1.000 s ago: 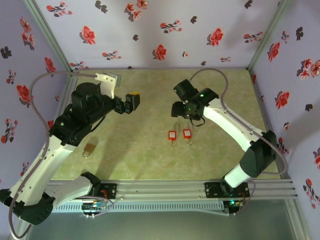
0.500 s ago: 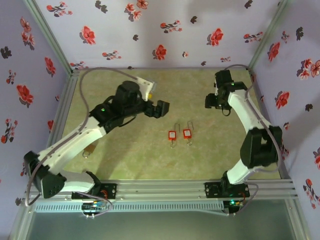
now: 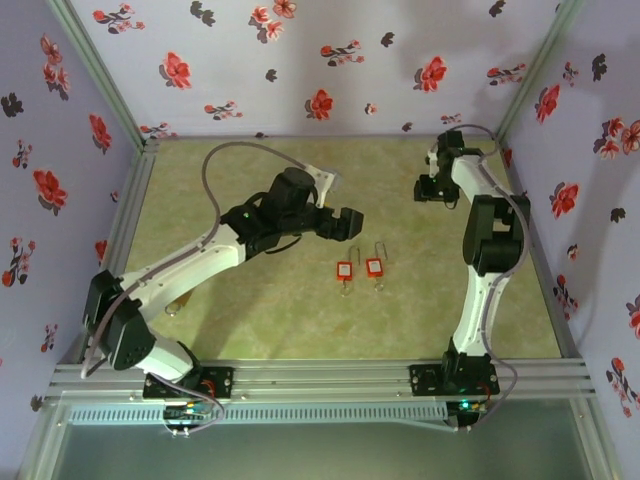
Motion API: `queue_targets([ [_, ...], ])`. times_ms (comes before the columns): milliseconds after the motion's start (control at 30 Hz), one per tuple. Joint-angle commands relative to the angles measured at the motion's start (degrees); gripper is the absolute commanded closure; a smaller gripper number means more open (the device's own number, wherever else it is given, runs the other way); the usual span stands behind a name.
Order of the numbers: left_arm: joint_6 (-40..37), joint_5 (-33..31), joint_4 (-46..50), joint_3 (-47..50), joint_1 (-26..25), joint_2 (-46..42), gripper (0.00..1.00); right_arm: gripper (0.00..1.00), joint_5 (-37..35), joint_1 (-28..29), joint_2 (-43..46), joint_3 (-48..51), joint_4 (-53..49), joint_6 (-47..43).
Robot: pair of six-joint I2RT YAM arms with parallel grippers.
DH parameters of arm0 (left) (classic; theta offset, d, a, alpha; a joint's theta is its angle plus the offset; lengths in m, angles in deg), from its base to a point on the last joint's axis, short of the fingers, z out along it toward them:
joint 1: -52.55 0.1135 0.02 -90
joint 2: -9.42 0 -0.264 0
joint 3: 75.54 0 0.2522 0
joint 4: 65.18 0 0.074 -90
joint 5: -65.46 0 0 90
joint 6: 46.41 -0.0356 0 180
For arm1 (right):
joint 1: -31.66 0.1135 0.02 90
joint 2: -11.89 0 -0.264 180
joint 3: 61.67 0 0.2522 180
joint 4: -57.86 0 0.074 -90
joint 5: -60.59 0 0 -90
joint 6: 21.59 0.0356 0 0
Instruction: Unlock with the key
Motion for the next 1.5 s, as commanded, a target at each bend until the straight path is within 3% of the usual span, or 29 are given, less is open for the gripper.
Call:
queue_targets([
  [0, 0.6, 0.8, -0.7, -3.5, 0.3, 1.2, 0.01, 0.50, 1.1, -0.4, -3.2, -4.3, -0.5, -0.7],
  [267, 0.3, 0.9, 0.9, -5.9, 1.1, 3.4, 0.01, 0.55, -0.5, -0.4, -9.0, -10.3, -3.2, -0.5],
  [967, -0.1, 2.3, 1.9, -6.9, 2.7, 4.3, 0.04, 0.73, -1.0, -0.7, -11.0, -10.8, -5.6, 1.0],
  [1467, -0.7, 2.4, 1.7, -6.9, 3.1, 3.3, 0.05, 1.00, 0.3, -0.6, -10.2, -10.7, -7.3, 2.1],
])
